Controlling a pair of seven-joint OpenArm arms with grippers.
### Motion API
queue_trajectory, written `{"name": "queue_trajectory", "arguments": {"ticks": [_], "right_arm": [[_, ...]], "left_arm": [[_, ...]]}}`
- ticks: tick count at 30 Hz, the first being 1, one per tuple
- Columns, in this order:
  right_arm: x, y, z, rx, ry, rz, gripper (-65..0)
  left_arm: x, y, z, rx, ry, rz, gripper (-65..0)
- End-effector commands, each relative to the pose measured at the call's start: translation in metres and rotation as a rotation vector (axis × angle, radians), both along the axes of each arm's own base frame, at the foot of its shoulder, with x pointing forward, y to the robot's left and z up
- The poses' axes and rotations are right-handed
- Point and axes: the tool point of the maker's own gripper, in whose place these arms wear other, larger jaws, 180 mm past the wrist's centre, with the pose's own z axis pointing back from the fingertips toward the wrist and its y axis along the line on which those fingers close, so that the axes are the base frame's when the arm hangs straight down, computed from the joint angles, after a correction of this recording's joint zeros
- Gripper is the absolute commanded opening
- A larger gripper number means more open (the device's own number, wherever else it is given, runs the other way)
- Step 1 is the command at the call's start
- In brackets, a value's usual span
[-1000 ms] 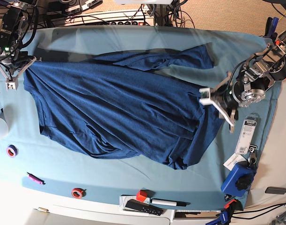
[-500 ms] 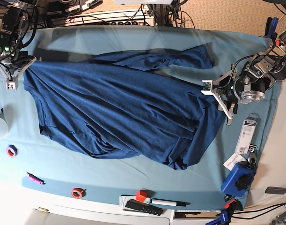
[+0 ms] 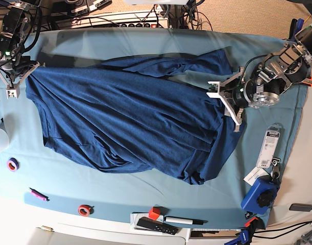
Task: Layout the t-shirt on the table in an organized manner, then fold the t-shirt properly
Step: 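Hold the shirt corner with the left gripper and smooth it flat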
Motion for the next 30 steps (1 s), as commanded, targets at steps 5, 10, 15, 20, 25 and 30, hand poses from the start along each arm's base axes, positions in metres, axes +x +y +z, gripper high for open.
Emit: {"name": "queue_trajectory", "arguments": {"ticks": [5, 10, 15, 20, 25, 30], "right_arm": [[0.007, -0.008, 0.014, -0.039, -0.033, 0.004, -65.0], [0.010, -0.008, 0.016, -0.042, -0.054, 0.012, -65.0], [0.016, -0.008, 0.020, -0.048, -0.083, 0.023, -65.0], [0.024, -0.008, 0.025, -0.052, -0.128, 0.036, -65.0], [0.016, -0.008, 0.020, -0.046, -0.083, 0.017, -65.0], [0.000, -0.009, 0.011, -0.044, -0.024, 0.009, -65.0]], "left_arm": [[0.015, 0.004, 0.001, -0.016, -0.033, 0.049, -51.6], [0.027, 0.020, -0.002, 0.010, -0.074, 0.132, -65.0], [0.031, 0.043, -0.001, 0.078, -0.094, 0.222, -65.0], [0.008, 0.065, -0.011, 0.145, -0.056, 0.242, -65.0], [-0.016, 0.084, -0.024, 0.212, -0.037, 0.292, -65.0], [-0.031, 0.088, -0.033, 0.241, -0.054, 0.305, -65.0]]}}
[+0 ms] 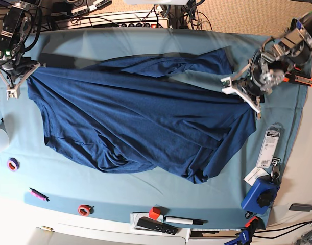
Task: Layout the t-shirt on the table in an organized manner, then fold the t-shirt properly
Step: 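Hold the shirt corner with the left gripper and smooth it flat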
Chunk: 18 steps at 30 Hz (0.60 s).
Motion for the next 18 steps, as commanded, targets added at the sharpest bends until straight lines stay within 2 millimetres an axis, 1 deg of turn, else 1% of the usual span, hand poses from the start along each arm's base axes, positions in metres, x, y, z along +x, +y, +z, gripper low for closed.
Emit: {"name": "queue_trajectory", "arguments": {"ticks": [1, 5, 8, 11, 13, 15, 18], "right_arm": [[-0.001, -0.011, 0.011, -0.056, 0.000, 0.001, -65.0], [-0.015, -0.011, 0.003, -0.058, 0.032, 0.009, -65.0], [-0.017, -0.011, 0.002, -0.059, 0.034, 0.013, -65.0], [-0.013, -0.016, 0.006, -0.095, 0.017, 0.020, -65.0], [-0.010, -0.021, 0.011, -0.130, 0.002, 0.018, -65.0], [-0.003, -0.025, 0.017, -0.151, -0.030, 0.000, -65.0], [0.007, -0.026, 0.024, -0.155, -0.064, -0.010, -65.0]], "left_arm": [[-0.009, 0.019, -0.004, 0.067, 0.037, 0.031, -65.0], [-0.012, 0.017, 0.004, 0.078, 0.009, 0.063, -65.0], [-0.016, 0.011, 0.008, 0.067, 0.012, 0.066, -65.0], [-0.019, 0.005, 0.011, 0.049, 0.024, 0.062, -65.0], [-0.021, 0.005, 0.014, 0.052, 0.023, 0.060, -65.0], [-0.023, 0.005, 0.018, 0.055, 0.019, 0.056, -65.0], [-0.024, 0.005, 0.022, 0.055, 0.020, 0.057, -65.0]]}}
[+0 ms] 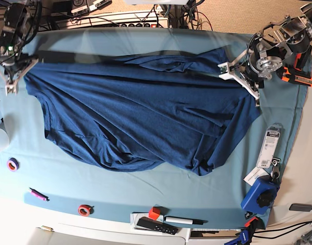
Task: Layout the t-shirt on the table in an organized manner, then fold the t-shirt properly
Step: 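Hold the shirt corner with the left gripper and smooth it flat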
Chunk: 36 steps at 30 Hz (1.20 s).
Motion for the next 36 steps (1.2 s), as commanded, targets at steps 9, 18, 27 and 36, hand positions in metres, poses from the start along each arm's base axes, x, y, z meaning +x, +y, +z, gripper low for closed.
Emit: {"name": "queue_trajectory", "arguments": {"ticks": [9, 18, 27, 36], "right_arm": [[0.014, -0.011, 0.021, -0.057, -0.051, -0.003, -65.0], [0.007, -0.012, 0.017, -0.051, -0.010, -0.023, -65.0], [0.005, -0.012, 0.016, -0.049, 0.003, -0.030, -52.7], [0.005, -0.012, 0.016, -0.049, 0.003, -0.030, -52.7]], "left_arm": [[0.006, 0.011, 0.007, 0.027, -0.020, 0.024, -65.0], [0.006, 0.011, 0.008, 0.026, -0.021, 0.026, -46.9], [0.015, 0.013, 0.014, 0.034, -0.074, 0.030, -46.9], [0.023, 0.024, 0.023, -0.094, 0.038, 0.191, -46.9]]}}
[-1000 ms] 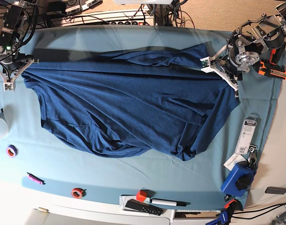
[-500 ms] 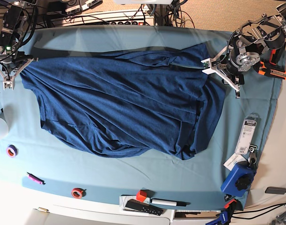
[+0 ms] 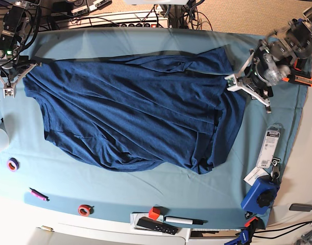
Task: Layout the t-shirt on the table in an organized manner, then fold the t-shirt properly
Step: 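Hold the shirt corner with the left gripper and smooth it flat, then release and move the left gripper along the shirt edge, grasping fabric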
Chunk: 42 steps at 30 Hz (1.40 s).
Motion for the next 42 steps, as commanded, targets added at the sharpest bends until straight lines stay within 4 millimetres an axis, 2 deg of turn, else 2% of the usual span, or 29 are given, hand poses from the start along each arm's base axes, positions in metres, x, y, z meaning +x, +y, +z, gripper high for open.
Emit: {"name": "queue_trajectory", "arguments": {"ticks": [1, 5, 10, 13, 14, 16, 18, 19, 22, 28, 37, 42], "right_arm": [[0.007, -0.009, 0.015, -0.047, -0.030, 0.004, -52.7], [0.007, -0.009, 0.016, -0.047, -0.033, 0.005, -52.7], [0.007, -0.009, 0.015, -0.045, -0.035, 0.005, -52.7], [0.007, -0.009, 0.015, -0.045, -0.036, 0.005, -52.7], [0.008, -0.009, 0.015, -0.045, -0.036, 0.005, -52.7], [0.007, -0.009, 0.015, -0.045, -0.036, 0.005, -52.7], [0.008, -0.008, 0.015, -0.042, -0.037, 0.006, -52.7], [0.008, -0.008, 0.015, -0.042, -0.038, 0.006, -52.7], [0.008, -0.008, 0.015, -0.042, -0.037, 0.006, -52.7], [0.008, -0.008, 0.015, -0.042, -0.037, 0.006, -52.7], [0.008, -0.008, 0.015, -0.041, -0.037, 0.006, -52.7], [0.008, -0.008, 0.015, -0.042, -0.036, 0.006, -52.7]], "left_arm": [[0.010, 0.006, 0.013, -0.017, -0.015, 0.019, -46.9], [0.001, -0.015, 0.028, -0.262, 0.150, 0.051, -46.9], [-0.017, -0.051, 0.070, -0.580, 0.330, -0.046, -46.9], [-0.029, -0.066, 0.084, -0.747, 0.399, -0.009, -46.8], [-0.033, -0.070, 0.081, -0.768, 0.407, 0.001, -45.6], [-0.042, -0.079, 0.071, -0.796, 0.425, 0.015, -39.0], [-0.051, -0.094, 0.063, -0.842, 0.441, 0.025, -32.2], [-0.056, -0.102, 0.060, -0.870, 0.453, 0.030, -30.7], [-0.064, -0.124, 0.056, -0.937, 0.471, 0.037, -30.6], [-0.056, -0.154, 0.058, -0.999, 0.431, 0.028, -30.7], [-0.053, -0.175, 0.058, -1.032, 0.407, 0.025, -31.6], [-0.065, -0.186, 0.044, -0.965, 0.412, -0.022, -31.6]]}}
